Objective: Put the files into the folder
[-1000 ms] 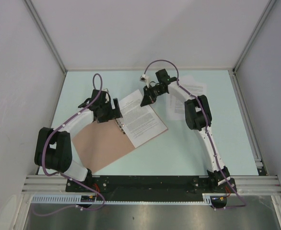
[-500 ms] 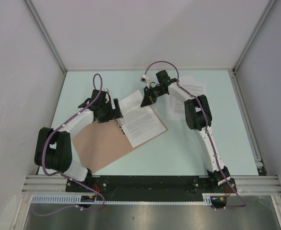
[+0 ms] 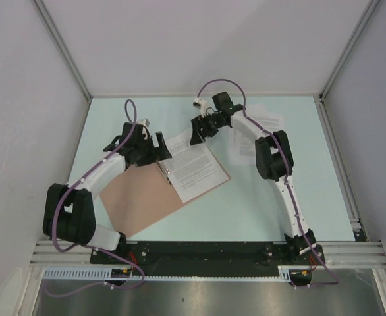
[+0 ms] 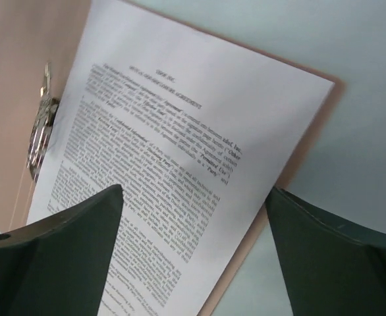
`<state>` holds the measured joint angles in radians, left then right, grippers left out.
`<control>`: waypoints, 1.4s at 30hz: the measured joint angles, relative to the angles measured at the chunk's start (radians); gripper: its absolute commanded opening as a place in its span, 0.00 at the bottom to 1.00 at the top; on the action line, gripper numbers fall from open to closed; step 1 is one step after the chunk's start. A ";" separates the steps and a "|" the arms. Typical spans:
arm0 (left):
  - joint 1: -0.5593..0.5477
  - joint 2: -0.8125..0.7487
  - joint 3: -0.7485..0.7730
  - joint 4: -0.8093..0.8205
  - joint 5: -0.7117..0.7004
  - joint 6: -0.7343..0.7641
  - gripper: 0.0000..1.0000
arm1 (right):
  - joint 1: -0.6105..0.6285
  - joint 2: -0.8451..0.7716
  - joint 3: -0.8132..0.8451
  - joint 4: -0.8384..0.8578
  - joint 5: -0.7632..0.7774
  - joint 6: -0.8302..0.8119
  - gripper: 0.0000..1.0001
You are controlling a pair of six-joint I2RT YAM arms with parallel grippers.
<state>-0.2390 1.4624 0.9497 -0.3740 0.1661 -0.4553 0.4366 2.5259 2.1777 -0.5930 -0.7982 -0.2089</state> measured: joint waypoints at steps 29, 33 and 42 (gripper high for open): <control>-0.522 1.012 0.932 0.609 0.151 -0.505 0.74 | -0.564 -0.631 -0.755 0.113 0.696 0.443 0.93; -0.524 1.049 0.953 0.583 0.124 -0.551 0.72 | -0.565 -0.620 -0.814 0.139 0.671 0.445 0.90; -0.524 1.051 0.950 0.519 0.068 -0.611 0.69 | -0.533 -0.615 -0.902 0.221 0.620 0.480 0.84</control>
<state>-0.7631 2.5137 1.8996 0.1452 0.2340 -1.0660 -0.0963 1.9106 1.2755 -0.3721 -0.1780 0.2714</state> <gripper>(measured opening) 0.695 0.853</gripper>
